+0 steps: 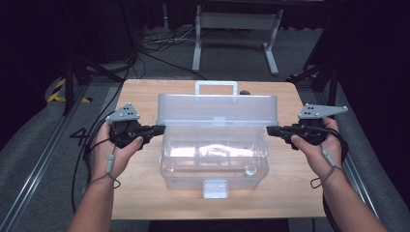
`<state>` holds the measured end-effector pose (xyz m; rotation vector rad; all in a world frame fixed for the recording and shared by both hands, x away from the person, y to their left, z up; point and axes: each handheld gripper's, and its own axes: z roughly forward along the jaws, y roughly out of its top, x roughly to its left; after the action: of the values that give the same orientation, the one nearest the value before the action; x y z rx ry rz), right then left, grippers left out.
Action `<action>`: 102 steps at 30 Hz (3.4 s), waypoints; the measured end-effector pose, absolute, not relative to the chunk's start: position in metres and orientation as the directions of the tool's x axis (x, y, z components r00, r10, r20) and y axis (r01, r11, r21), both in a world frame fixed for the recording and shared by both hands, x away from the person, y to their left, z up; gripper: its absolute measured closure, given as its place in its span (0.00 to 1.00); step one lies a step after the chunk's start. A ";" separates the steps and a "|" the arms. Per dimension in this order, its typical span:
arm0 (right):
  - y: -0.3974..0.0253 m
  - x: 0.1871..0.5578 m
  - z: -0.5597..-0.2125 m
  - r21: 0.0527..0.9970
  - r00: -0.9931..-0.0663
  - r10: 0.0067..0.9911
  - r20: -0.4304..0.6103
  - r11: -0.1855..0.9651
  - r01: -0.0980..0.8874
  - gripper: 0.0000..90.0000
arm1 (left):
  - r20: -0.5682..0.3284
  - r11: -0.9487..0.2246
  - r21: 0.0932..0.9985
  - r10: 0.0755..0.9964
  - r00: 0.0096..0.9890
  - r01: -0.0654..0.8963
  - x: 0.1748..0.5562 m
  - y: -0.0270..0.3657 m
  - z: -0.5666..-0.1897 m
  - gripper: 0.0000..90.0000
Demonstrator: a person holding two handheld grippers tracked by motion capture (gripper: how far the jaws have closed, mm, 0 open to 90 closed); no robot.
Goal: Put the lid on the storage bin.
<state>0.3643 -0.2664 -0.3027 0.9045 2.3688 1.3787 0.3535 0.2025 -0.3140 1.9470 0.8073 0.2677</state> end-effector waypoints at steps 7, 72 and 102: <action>-0.268 0.360 -0.308 0.849 -0.780 0.616 0.110 0.349 0.396 1.00 | -0.131 -0.328 0.845 0.639 0.758 0.422 0.348 0.200 -0.316 1.00; -0.275 0.329 -0.339 0.751 -0.776 0.620 0.118 0.456 0.478 1.00 | -0.120 -0.560 0.636 0.608 0.785 0.531 0.332 0.191 -0.335 0.98; -0.274 0.328 -0.347 0.684 -0.789 0.605 0.108 0.531 0.501 1.00 | -0.130 -0.636 0.540 0.585 0.801 0.552 0.329 0.188 -0.340 0.98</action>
<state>0.3279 -0.2738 -0.3471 0.9534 2.6216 1.1005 0.3290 0.1876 -0.3397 2.4131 0.8393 0.0763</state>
